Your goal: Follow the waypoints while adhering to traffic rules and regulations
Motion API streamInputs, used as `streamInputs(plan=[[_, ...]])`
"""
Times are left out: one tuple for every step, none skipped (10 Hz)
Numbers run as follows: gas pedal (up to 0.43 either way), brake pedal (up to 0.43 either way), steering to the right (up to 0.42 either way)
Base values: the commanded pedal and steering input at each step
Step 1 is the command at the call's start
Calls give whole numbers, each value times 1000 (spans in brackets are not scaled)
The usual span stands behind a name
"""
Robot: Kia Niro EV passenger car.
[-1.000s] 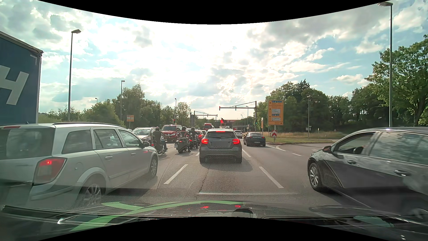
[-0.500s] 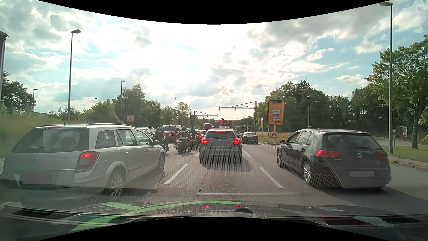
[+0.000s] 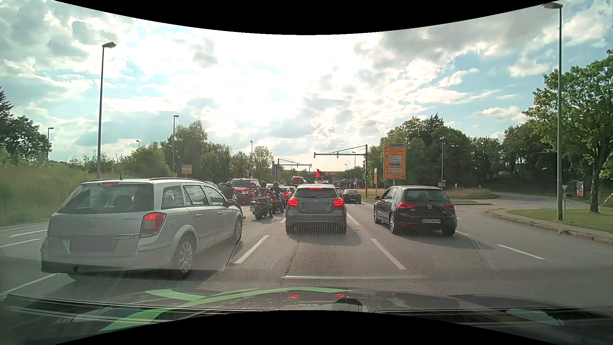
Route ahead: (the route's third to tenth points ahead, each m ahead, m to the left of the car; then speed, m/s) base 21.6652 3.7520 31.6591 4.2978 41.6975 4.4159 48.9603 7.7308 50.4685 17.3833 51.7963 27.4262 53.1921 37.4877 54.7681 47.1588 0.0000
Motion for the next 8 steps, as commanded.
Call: streamInputs(plan=[[0,537,-8],[0,537,-8],[0,537,-8],[0,537,-8],[0,537,-8],[0,537,-8],[0,537,-8],[0,537,-8]])
